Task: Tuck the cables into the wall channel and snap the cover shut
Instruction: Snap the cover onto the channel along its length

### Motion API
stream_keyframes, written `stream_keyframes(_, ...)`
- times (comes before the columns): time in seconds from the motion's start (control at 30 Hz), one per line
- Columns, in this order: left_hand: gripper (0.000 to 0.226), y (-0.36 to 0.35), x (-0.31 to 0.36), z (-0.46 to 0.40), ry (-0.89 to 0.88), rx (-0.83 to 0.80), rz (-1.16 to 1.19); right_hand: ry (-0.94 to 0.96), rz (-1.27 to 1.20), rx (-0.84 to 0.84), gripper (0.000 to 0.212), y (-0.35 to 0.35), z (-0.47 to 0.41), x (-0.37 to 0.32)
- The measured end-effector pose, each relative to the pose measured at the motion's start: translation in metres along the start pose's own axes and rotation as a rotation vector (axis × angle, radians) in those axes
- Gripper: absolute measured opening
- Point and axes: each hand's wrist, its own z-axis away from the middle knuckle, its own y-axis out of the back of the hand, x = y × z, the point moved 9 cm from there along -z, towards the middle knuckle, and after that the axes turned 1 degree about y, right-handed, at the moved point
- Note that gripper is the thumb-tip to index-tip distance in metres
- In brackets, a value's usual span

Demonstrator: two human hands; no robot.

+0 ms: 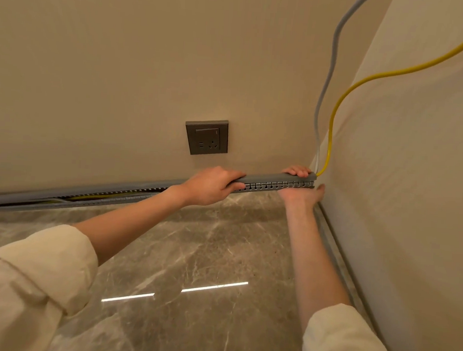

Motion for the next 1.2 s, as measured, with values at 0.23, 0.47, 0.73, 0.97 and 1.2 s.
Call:
stream_keyframes(0.23,0.036,-0.002,0.005,0.000,-0.088,0.102,-0.156,-0.110,0.176,-0.082,0.033,0.001,0.002,0.031)
stream_keyframes(0.47,0.035,-0.002,0.002,0.001,-0.113,0.178,-0.165,-0.081,0.238,-0.181,0.054,-0.011,-0.005,0.033)
stream_keyframes(0.73,0.036,-0.005,-0.010,-0.009,-0.043,0.069,-0.088,-0.007,0.262,-0.103,0.050,-0.009,-0.011,0.029)
stream_keyframes(0.97,0.041,0.003,0.004,0.008,-0.159,0.199,-0.152,0.008,0.248,0.063,0.058,0.006,-0.012,0.025)
stream_keyframes(1.2,0.034,-0.003,0.011,0.011,-0.130,0.234,-0.221,0.023,0.252,0.216,0.060,0.022,-0.009,0.020)
